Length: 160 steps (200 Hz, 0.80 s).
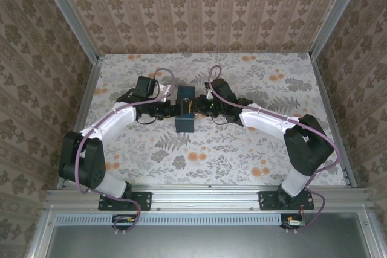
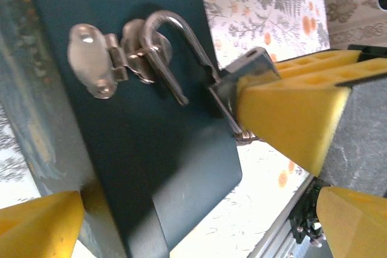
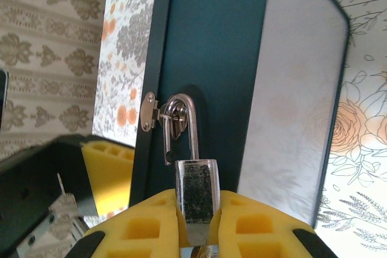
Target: Unlock the padlock with the key
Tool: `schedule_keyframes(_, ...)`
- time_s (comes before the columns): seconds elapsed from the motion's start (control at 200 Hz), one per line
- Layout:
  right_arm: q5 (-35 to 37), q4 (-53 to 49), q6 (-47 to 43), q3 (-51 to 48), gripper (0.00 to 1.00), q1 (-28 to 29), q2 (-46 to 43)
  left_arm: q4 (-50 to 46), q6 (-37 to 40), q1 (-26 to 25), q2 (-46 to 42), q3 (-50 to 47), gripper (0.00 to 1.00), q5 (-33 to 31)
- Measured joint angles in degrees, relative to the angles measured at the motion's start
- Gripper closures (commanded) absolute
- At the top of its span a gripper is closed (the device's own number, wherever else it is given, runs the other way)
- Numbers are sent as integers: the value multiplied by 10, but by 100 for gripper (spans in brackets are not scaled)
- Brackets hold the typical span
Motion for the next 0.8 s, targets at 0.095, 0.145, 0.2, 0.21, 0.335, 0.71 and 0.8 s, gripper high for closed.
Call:
schedule_keyframes(0.095, 15, 8, 23, 0, 99, 0, 0, 18, -13, -1, 2, -5, 0, 15)
schedule_keyframes(0.145, 23, 10, 31, 0, 99, 0, 0, 25, -17, 0, 4, -7, 0, 18)
schedule_keyframes(0.2, 31, 12, 41, 0, 99, 0, 0, 31, -24, 3, 5, -10, 0, 19)
schedule_keyframes(0.21, 32, 13, 42, 0, 99, 0, 0, 32, -26, 4, 5, -10, 0, 19)
schedule_keyframes(0.335, 47, 18, 57, 0, 100, 0, 1, 39, -43, 30, 2, -18, 0, -2)
schedule_keyframes(0.71, 53, 47, 70, 22, 100, 0, 39, 56, -57, 99, 57, 48, 0, -211)
schedule_keyframes(0.8, 53, 47, 70, 22, 100, 0, 39, 67, -57, 99, 110, 96, 0, -239)
